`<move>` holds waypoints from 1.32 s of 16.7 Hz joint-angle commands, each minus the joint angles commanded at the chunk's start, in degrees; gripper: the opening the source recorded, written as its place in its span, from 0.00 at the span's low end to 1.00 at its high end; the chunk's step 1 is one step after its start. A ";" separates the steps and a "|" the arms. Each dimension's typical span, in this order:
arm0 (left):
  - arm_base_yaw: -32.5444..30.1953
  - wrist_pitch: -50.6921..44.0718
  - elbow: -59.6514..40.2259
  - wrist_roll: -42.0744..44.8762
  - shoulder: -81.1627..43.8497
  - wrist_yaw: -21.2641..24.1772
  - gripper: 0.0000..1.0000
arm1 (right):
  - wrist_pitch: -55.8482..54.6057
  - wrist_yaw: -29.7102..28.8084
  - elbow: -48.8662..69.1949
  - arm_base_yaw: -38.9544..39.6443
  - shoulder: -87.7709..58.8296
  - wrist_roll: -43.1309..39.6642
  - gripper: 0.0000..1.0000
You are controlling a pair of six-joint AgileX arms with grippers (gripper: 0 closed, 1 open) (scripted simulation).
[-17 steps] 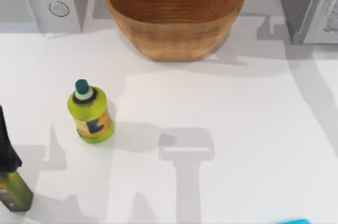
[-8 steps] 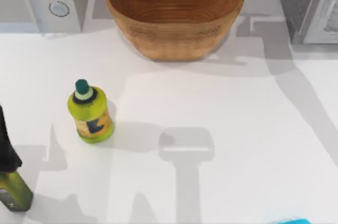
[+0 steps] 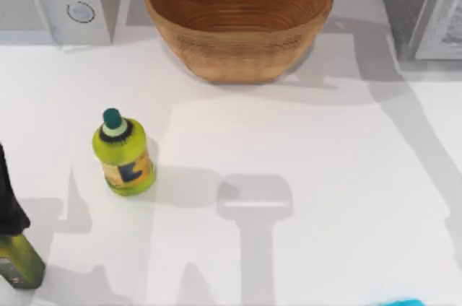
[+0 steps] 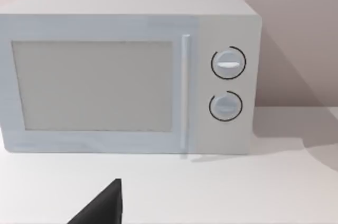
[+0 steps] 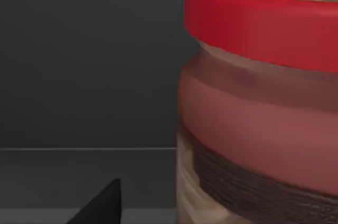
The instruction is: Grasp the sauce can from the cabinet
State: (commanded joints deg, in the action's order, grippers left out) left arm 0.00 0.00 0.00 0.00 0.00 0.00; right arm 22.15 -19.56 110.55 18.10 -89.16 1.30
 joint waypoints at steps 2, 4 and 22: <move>0.00 0.00 0.00 0.00 0.00 0.00 1.00 | -0.31 1.02 2.64 -1.06 -2.73 -0.01 1.00; 0.00 0.00 0.00 0.00 0.00 0.00 1.00 | -0.37 1.23 3.10 -1.29 -3.20 -0.01 1.00; 0.00 0.00 0.00 0.00 0.00 0.00 1.00 | -0.37 1.23 3.10 -1.29 -3.20 -0.01 0.00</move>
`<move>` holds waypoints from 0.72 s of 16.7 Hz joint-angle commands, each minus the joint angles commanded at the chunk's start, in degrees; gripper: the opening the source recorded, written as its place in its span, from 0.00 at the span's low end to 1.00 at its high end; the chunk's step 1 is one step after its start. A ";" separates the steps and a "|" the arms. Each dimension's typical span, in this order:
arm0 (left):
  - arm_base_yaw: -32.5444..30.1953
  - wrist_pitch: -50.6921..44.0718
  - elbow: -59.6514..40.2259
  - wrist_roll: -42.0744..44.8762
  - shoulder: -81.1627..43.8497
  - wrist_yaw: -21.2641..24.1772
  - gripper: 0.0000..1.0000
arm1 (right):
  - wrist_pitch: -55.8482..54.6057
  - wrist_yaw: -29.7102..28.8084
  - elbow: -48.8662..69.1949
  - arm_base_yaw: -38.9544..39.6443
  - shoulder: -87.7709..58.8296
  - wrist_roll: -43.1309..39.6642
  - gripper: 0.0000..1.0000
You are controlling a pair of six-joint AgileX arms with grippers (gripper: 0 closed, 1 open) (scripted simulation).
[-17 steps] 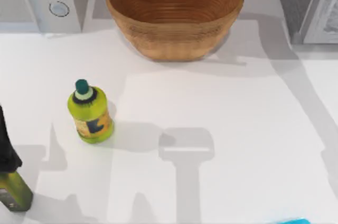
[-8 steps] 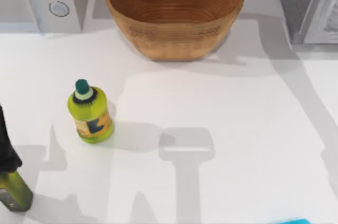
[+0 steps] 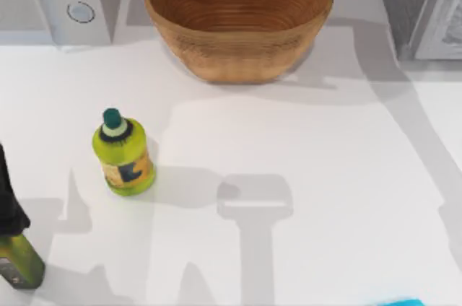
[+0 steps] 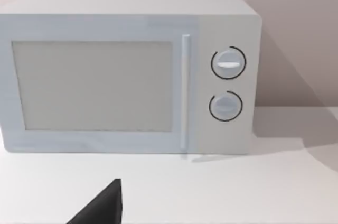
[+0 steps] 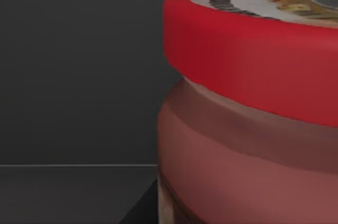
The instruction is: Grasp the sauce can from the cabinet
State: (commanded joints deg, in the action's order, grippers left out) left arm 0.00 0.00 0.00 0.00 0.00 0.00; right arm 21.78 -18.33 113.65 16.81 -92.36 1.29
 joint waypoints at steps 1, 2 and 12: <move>0.00 0.00 0.00 0.00 0.00 0.00 1.00 | 0.00 0.00 0.00 0.00 0.00 0.00 0.00; 0.00 0.00 0.00 0.00 0.00 0.00 1.00 | 0.00 0.00 0.00 0.00 0.00 0.00 0.00; 0.00 0.00 0.00 0.00 0.00 0.00 1.00 | 9.72 -8.35 2.58 8.85 7.07 0.26 0.00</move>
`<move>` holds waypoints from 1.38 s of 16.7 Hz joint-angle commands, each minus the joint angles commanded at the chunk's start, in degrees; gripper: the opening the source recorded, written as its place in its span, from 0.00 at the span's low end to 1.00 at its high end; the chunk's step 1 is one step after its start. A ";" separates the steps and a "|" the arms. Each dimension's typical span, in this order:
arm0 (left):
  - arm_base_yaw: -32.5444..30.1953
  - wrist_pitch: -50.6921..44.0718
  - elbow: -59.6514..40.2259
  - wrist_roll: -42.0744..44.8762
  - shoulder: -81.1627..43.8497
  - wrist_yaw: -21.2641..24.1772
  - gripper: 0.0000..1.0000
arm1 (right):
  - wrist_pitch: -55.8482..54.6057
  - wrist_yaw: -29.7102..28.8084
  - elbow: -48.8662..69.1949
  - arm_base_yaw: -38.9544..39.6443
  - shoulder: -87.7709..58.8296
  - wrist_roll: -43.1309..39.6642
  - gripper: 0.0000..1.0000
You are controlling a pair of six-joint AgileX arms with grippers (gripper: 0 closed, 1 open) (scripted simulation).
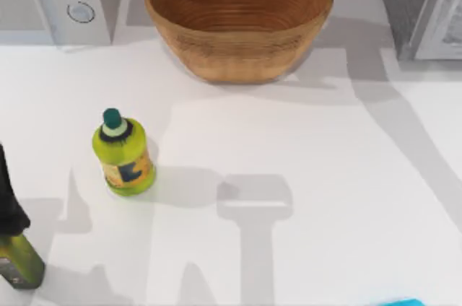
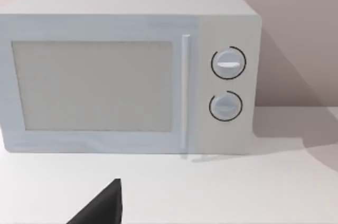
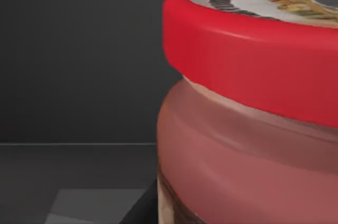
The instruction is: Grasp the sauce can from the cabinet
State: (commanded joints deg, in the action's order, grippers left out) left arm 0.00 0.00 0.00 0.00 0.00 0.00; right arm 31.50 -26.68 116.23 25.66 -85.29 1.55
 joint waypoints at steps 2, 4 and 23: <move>0.00 0.00 0.00 0.00 0.00 0.00 1.00 | 6.78 -5.32 1.18 5.29 4.60 0.04 0.00; 0.00 0.00 0.00 0.00 0.00 0.00 1.00 | 11.57 -9.83 2.01 9.72 8.88 0.07 0.00; 0.00 0.00 0.00 0.00 0.00 0.00 1.00 | -1.05 10.47 -42.77 -2.42 38.82 0.37 0.00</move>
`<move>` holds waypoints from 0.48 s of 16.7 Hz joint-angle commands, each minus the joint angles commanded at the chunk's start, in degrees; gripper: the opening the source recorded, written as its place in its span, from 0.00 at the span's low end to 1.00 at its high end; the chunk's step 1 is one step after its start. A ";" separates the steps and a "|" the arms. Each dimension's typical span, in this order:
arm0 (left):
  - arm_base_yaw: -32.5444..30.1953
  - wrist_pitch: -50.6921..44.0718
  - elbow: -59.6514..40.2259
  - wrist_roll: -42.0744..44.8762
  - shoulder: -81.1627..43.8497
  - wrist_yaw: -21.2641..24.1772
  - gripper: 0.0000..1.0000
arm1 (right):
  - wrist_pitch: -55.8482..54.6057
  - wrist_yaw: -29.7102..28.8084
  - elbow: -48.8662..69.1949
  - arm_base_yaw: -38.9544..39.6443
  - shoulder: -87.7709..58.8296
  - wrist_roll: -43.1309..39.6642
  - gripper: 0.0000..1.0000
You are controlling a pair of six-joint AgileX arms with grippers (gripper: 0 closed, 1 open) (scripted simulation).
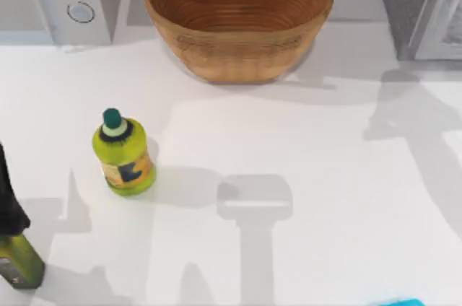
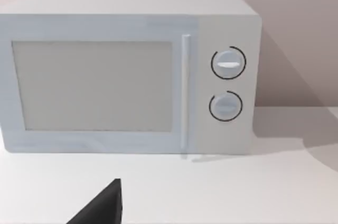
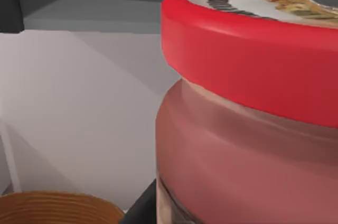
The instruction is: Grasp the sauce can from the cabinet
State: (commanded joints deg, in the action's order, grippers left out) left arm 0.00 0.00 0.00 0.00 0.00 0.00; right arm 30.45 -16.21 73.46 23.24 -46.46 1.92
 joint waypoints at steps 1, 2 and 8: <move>0.00 0.00 0.00 0.00 0.00 0.00 1.00 | -2.53 2.31 -6.81 -2.00 4.06 -0.02 0.00; 0.00 0.00 0.00 0.00 0.00 0.00 1.00 | -5.16 4.49 -13.75 -4.03 8.22 -0.05 0.00; 0.00 0.00 0.00 0.00 0.00 0.00 1.00 | -20.57 13.75 -51.91 -15.56 31.78 -0.71 0.00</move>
State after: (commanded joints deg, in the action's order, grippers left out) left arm 0.00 0.00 0.00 0.00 0.00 0.00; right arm 9.88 -2.46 21.55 7.68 -14.68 1.21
